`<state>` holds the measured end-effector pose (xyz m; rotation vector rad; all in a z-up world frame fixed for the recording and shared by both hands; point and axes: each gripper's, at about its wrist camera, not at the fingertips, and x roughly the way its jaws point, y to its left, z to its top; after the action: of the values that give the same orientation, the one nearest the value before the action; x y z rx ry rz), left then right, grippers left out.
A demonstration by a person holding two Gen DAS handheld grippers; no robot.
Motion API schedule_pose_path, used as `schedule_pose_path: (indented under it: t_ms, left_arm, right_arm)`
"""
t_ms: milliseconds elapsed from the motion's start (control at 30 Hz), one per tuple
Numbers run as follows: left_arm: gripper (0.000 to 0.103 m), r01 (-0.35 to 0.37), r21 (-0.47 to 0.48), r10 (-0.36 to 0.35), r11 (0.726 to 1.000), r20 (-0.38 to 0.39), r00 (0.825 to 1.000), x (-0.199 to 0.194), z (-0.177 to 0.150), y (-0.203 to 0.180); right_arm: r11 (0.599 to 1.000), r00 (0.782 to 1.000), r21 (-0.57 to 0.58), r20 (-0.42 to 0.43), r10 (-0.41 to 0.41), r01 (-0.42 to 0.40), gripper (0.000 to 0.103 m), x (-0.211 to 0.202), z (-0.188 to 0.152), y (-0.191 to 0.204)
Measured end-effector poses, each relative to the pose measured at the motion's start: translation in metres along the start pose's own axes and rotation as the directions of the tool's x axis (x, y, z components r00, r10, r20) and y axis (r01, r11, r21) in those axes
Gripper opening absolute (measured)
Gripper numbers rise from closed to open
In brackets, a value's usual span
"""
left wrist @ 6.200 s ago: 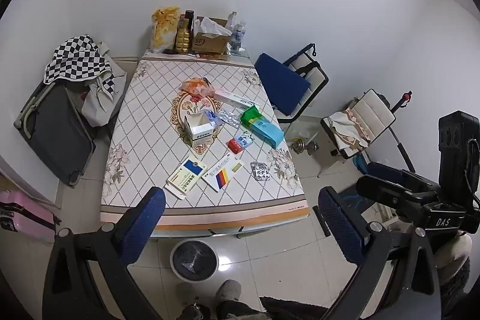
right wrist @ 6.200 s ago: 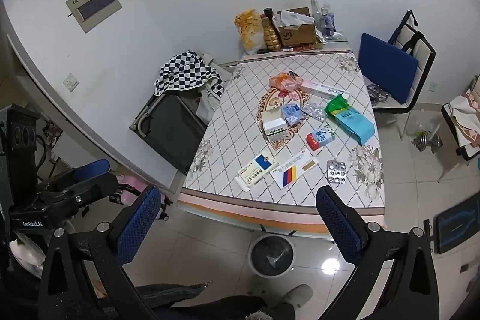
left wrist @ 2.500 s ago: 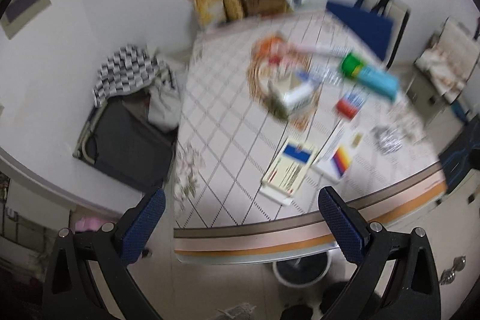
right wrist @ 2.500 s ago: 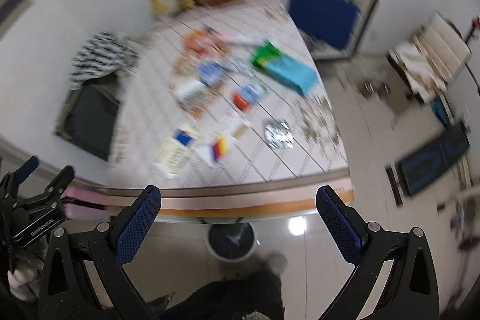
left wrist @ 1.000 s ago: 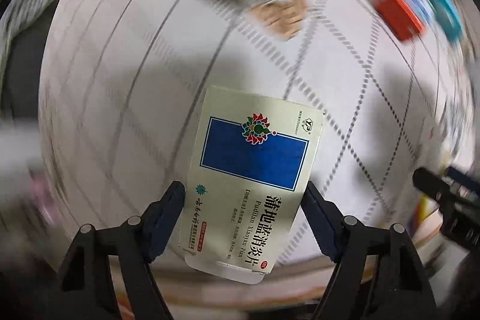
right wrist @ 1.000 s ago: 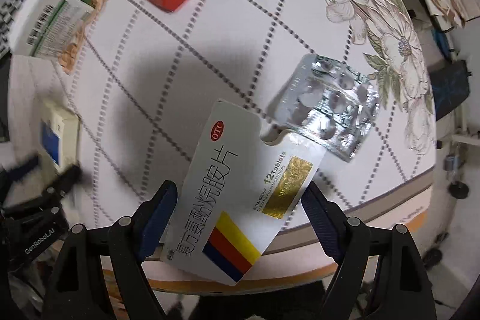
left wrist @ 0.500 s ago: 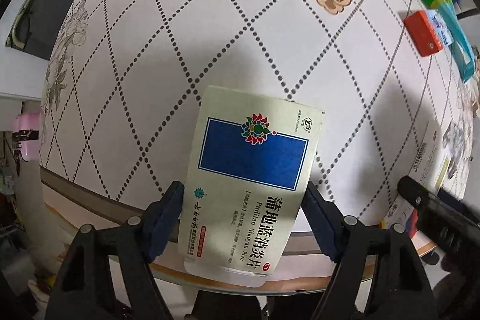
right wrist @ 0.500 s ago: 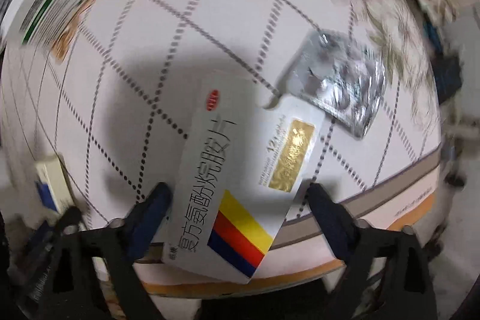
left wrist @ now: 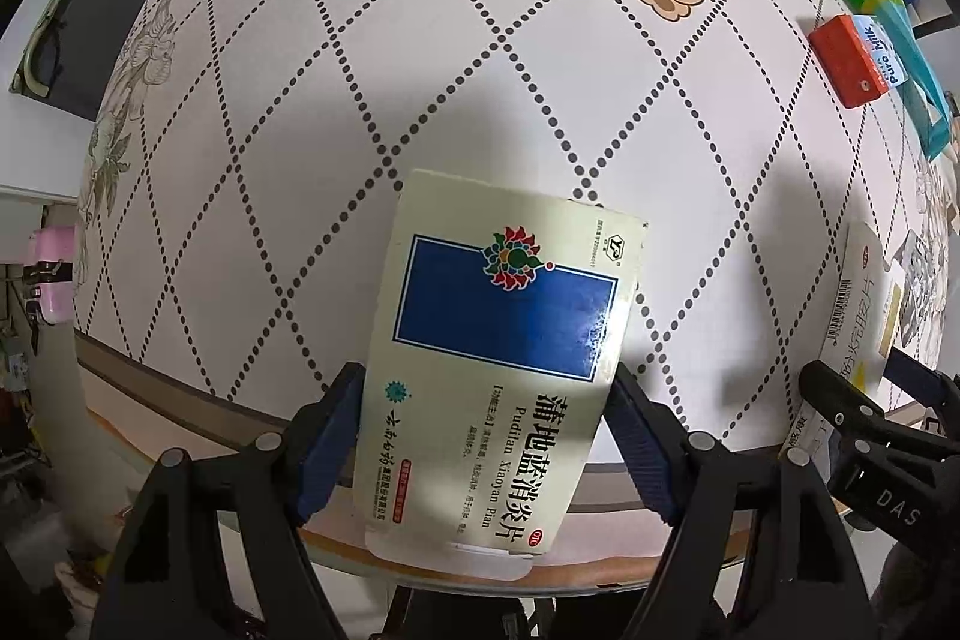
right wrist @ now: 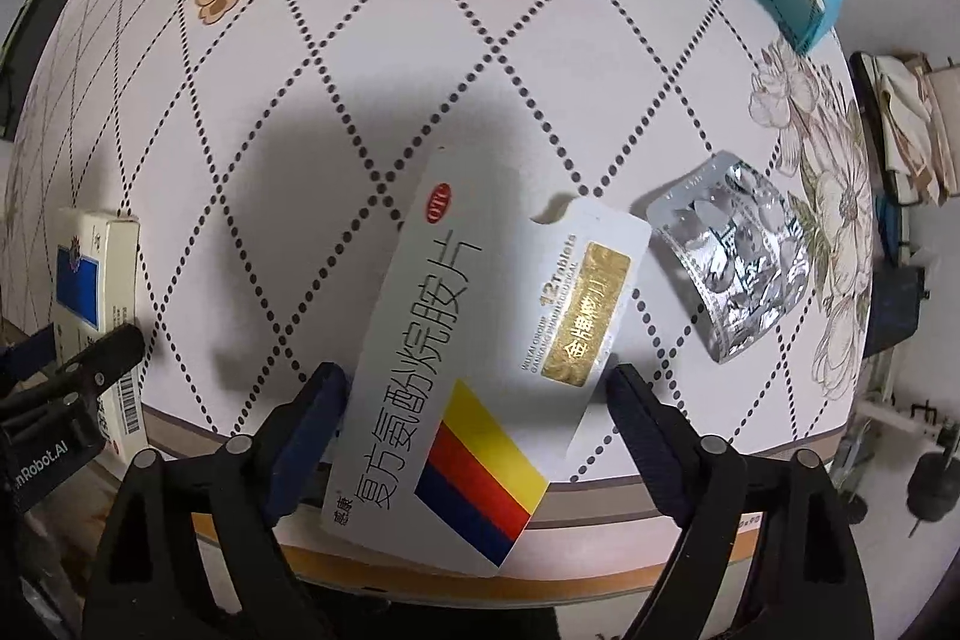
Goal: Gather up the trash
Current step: 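Lift both held medicine boxes and carry them over the trash bin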
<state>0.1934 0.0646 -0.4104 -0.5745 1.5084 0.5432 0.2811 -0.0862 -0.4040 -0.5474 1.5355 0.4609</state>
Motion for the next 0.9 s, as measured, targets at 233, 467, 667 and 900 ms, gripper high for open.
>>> schedule_pose_path:
  t_ms: [233, 467, 667, 900]
  left_arm:
    - [0.077, 0.000, -0.003, 0.000, 1.000, 0.001, 1.000, 0.002, 0.002, 0.002]
    - [0.075, 0.007, -0.007, -0.007, 1.000, 0.006, 1.000, -0.004, 0.000, 0.002]
    - [0.075, 0.017, 0.012, -0.018, 1.000, 0.062, 0.998, -0.030, -0.009, 0.005]
    - [0.075, 0.050, 0.063, -0.060, 0.997, 0.173, 0.983, -0.082, -0.042, 0.018]
  right_arm:
    - [1.000, 1.000, -0.003, -0.001, 0.001, -0.001, 0.090, -0.005, -0.004, -0.015]
    - [1.000, 1.000, -0.004, 0.008, 0.005, -0.005, 0.081, -0.004, -0.005, -0.013]
    - [1.000, 0.999, 0.019, 0.033, 0.024, -0.024, 0.081, -0.010, -0.013, -0.009]
    - [0.993, 0.989, 0.066, 0.120, 0.085, -0.094, 0.080, -0.046, -0.045, -0.013]
